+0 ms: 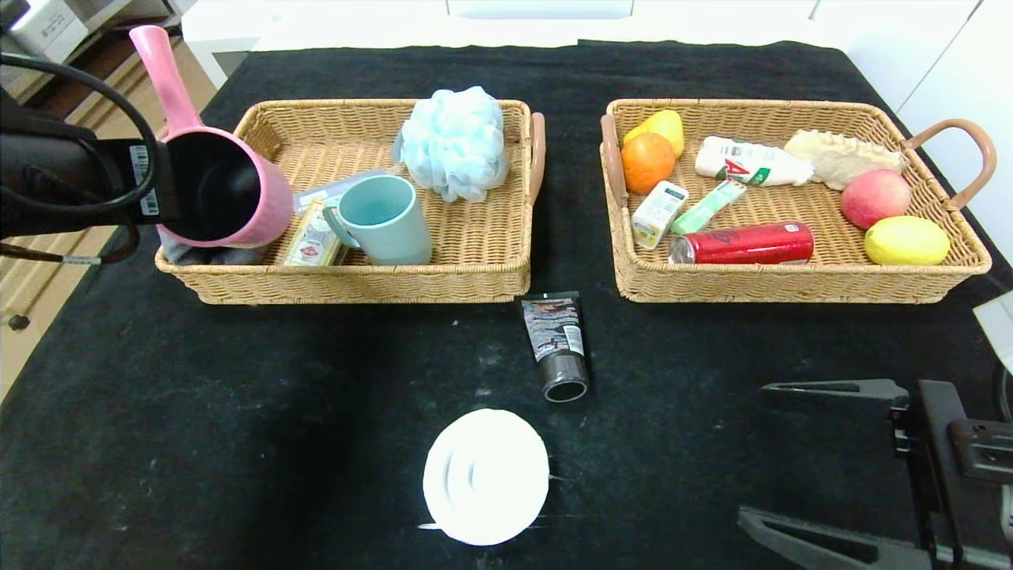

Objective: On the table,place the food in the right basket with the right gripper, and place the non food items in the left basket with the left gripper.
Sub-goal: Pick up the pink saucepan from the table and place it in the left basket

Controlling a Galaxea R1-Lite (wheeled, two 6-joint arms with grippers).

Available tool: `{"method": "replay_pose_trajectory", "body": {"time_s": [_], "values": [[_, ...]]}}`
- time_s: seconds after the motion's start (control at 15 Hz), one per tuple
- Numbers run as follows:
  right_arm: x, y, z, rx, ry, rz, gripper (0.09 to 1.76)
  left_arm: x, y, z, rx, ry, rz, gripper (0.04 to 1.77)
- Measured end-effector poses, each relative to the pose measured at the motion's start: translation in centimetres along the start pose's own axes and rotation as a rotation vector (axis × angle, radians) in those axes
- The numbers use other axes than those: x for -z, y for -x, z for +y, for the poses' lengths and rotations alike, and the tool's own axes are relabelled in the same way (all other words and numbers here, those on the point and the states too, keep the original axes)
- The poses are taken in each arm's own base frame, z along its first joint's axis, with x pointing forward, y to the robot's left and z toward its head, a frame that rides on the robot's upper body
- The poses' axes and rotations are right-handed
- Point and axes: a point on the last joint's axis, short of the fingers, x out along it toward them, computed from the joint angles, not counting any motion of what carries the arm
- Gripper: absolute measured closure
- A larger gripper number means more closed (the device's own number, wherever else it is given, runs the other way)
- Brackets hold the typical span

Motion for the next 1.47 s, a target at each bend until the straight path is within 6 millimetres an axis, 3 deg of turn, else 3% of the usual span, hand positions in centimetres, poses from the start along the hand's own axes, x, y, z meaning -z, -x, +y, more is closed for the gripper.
{"method": "replay_pose_trajectory", "body": {"time_s": [0.2,0.67,1.13,1.47], "values": [[0.0,0.0,-0.2,0.009,-0.002,0.0,0.14,-1.4,-2.2,0.4,-0.024,0.02,-0.08,1.65],[0.0,0.0,-0.8,0.038,-0.008,0.0,0.14,-1.3,-7.3,1.0,-0.028,0.045,-0.154,1.65],[0.0,0.0,-0.8,0.04,-0.006,-0.005,0.14,-0.4,-9.5,1.2,-0.025,0.045,-0.123,1.65],[0.0,-0.2,-1.0,0.043,-0.01,0.001,0.14,-0.2,-9.8,1.0,-0.021,0.042,-0.116,0.93]]}}
